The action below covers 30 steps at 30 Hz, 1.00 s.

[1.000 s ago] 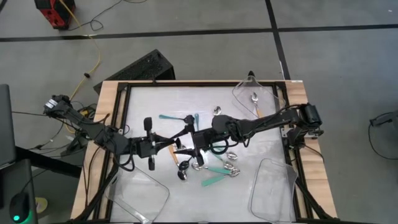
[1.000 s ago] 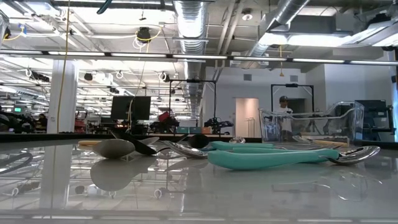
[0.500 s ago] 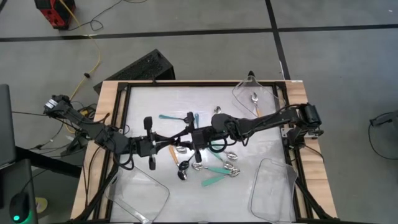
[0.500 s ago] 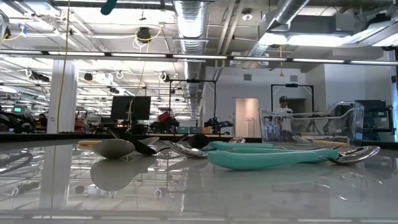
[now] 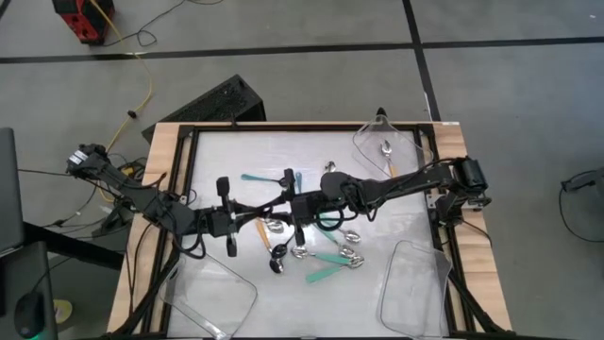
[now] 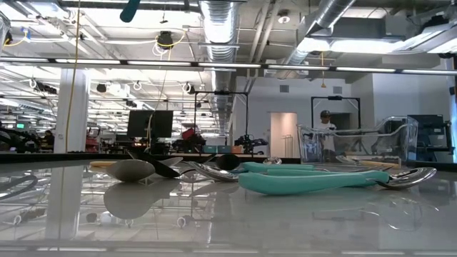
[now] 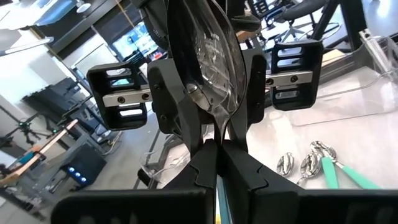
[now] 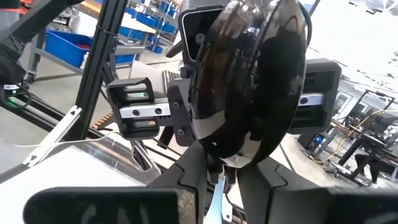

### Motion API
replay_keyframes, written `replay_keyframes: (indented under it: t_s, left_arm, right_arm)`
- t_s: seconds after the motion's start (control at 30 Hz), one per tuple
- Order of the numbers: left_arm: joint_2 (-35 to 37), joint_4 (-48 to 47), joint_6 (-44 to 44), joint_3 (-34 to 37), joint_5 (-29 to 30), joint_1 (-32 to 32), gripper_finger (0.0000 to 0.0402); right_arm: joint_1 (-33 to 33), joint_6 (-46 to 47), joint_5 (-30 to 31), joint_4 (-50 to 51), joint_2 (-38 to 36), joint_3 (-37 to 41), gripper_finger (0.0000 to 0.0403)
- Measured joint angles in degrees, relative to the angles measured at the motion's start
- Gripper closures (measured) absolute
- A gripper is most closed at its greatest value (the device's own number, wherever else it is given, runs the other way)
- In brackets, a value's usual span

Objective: Sort silverware by color (type)
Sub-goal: Put the blue spoon into the bottom left transparent bin

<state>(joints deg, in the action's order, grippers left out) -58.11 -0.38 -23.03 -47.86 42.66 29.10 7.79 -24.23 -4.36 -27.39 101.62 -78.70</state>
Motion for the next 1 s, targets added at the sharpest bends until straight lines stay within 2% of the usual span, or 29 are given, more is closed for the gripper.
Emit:
replay_keyframes:
  t_s: [0.2, 0.5, 0.8, 1.0]
  left_arm:
    - [0.0, -0.01, 0.32, 0.0, 0.6, 0.0, 0.0398]
    - [0.06, -3.55, 1.08, 0.13, 0.8, -0.03, 0.0339]
    - [0.07, -1.52, 1.36, 0.13, 1.99, -0.12, 0.03]
    - [0.07, -1.86, 1.46, 0.11, 2.54, -0.07, 0.0292]
  right_arm:
    - [0.0, -0.02, 0.15, -0.79, 0.0, 0.04, 0.0313]
    - [0.21, -0.13, -0.49, -2.84, -0.23, 0.0, 0.0318]
    - [0.28, -1.56, -0.49, -2.03, -0.98, -0.09, 0.0376]
    - [0.2, -0.68, -0.44, 0.02, -0.98, -0.07, 0.0376]
